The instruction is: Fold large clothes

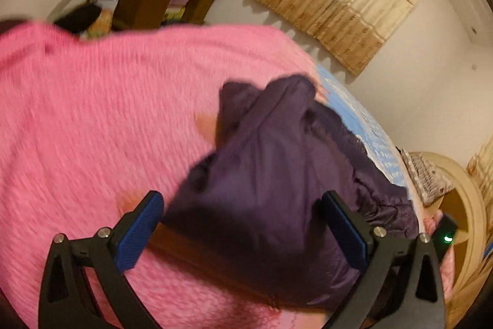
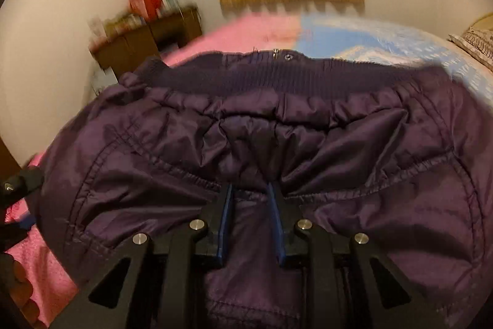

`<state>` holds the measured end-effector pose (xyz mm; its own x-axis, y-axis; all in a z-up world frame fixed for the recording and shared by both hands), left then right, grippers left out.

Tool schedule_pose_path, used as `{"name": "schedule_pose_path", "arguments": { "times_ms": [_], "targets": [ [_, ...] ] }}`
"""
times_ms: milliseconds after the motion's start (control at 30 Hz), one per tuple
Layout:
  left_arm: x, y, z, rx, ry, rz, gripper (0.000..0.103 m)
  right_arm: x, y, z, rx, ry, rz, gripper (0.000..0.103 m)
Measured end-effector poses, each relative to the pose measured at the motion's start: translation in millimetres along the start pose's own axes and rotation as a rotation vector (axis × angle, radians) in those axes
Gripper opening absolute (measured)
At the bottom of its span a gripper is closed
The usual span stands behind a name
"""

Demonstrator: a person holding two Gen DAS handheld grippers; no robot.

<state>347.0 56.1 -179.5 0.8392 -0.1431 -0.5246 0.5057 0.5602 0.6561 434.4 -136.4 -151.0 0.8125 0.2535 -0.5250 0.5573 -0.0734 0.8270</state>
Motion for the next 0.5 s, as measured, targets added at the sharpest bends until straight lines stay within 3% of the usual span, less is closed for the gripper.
{"name": "schedule_pose_path", "arguments": {
  "times_ms": [67,133,300,433,500],
  "targets": [
    [13.1,-7.8,-5.4,-0.050,-0.010,-0.025,0.103,0.3,1.9,3.7,0.048,0.038,-0.004,0.024],
    [14.6,1.3,-4.1,-0.063,0.002,0.028,0.103,0.5,2.2,5.9,0.076,0.064,0.003,0.024],
    [36.2,10.7,12.2,-0.125,-0.008,0.030,0.103,2.6,6.7,13.3,0.065,0.056,0.006,0.024],
    [40.5,8.4,16.5,-0.054,0.030,0.052,0.099,-9.4,11.7,12.2,0.130,0.064,-0.024,0.024],
    [37.1,8.1,16.1,-0.056,0.004,0.061,0.094,-28.5,21.7,0.1,0.186,0.116,0.044,0.024]
  ]
}}
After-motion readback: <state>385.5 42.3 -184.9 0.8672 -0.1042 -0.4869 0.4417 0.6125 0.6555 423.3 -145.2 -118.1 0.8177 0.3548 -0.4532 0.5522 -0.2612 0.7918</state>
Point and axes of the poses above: each gripper's, at about its wrist camera, not at the fingertips, and x roughly the way its jaws point, z to its right, y to its top, the point moved 10 cm from there along x, roughly the way its jaws point, and after that the axes turned 8 degrees about z, right-handed, at the moved point
